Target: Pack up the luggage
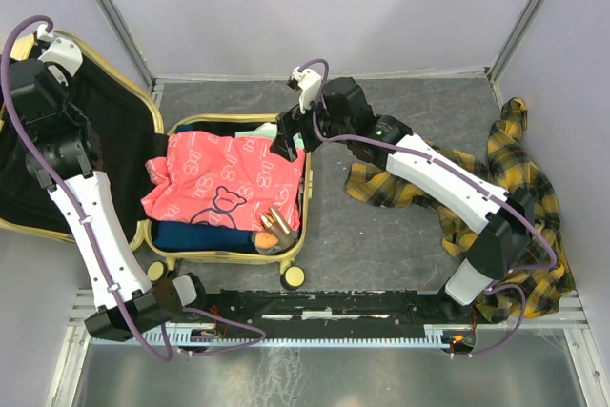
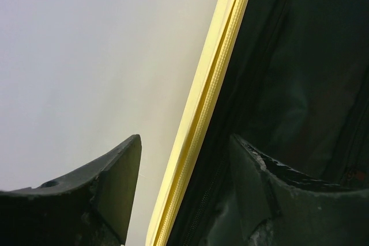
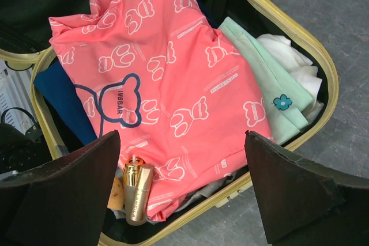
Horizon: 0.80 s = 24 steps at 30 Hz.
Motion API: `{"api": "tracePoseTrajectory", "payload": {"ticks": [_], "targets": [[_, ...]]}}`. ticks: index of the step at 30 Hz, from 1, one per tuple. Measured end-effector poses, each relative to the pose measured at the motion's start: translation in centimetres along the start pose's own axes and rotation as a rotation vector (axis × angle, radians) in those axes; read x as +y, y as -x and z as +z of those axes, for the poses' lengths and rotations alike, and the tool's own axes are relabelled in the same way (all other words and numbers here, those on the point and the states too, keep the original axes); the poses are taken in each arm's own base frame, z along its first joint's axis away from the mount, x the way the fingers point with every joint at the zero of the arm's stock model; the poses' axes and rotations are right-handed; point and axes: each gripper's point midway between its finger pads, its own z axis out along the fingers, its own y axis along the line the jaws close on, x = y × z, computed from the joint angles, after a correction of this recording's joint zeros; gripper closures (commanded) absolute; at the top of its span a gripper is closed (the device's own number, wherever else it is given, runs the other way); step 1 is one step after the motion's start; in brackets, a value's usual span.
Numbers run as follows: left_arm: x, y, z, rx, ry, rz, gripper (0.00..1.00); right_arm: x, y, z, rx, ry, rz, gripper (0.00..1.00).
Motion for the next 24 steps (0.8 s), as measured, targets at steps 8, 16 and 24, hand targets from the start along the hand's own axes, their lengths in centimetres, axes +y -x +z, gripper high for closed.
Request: {"api": "tracePoseTrajectory", "payload": {"ticks": [8,16,24], "targets": [[-0.5,-0.5,0.5,0.01,-0.019,0.008,0.71,-0.4,-0.1,-0.2,0.006,-0.008,0.013,0.04],[-1.2,-0.1,0.7,-0.019,-0.05,0.011,0.97,-0.5,-0.9,0.0,0.019,-0.012,0.04,0.04],[-2.0,2.3,0.1,-0.117,-0.176,-0.075,0.97,-0.5,-0.9,0.0,0.019,-0.013,0.051,0.04]]}}
